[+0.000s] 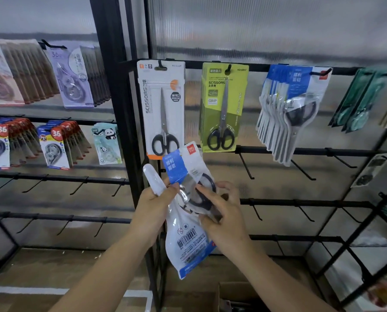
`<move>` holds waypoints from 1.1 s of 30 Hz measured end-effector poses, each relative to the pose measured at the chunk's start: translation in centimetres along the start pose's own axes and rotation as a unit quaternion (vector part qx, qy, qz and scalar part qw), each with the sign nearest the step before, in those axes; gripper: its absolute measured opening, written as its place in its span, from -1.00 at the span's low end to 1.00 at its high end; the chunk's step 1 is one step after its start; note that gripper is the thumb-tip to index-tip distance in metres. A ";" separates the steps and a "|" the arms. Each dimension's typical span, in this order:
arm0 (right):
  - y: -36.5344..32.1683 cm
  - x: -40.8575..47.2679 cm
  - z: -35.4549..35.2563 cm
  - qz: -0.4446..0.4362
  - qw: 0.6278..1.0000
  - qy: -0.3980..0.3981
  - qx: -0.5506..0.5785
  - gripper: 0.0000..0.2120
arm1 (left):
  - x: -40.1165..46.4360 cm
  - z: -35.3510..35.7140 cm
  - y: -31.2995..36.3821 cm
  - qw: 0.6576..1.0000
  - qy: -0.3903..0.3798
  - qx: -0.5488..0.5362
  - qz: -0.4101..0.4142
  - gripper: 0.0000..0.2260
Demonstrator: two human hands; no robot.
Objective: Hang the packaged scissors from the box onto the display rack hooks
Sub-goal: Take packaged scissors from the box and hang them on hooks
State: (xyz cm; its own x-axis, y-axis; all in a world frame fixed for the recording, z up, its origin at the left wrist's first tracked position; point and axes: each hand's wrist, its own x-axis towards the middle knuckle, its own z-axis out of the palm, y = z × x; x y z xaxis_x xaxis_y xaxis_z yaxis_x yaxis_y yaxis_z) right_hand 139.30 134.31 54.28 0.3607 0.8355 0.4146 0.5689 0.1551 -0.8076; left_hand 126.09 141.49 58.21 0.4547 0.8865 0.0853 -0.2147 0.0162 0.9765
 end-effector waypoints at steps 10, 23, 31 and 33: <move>0.1 3.2 -5.2 0.096 0.942 0.061 0.317 -0.57 | 1.9 4.4 -1.2 0.999 -0.004 0.003 -0.044 -0.84; -2.2 8.1 -16.1 0.107 0.933 0.273 0.208 -0.89 | 4.1 12.1 1.1 0.994 -0.092 0.052 0.028 -0.81; -4.2 14.7 -22.4 0.083 0.930 0.328 0.146 -0.86 | 6.3 15.0 1.8 0.996 -0.071 0.054 0.020 -0.86; -3.6 15.7 -23.1 0.099 0.925 0.337 0.144 -0.86 | 6.7 15.5 1.7 0.996 -0.065 0.055 0.015 -0.85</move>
State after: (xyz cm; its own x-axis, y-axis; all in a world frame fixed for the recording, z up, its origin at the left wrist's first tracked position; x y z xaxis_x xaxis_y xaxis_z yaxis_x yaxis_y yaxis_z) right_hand 160.01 134.65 73.36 0.8709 0.3592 0.3354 0.2571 0.2487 -0.9339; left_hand 142.13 140.28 63.46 0.5587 0.8186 0.1336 -0.1384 -0.0669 0.9881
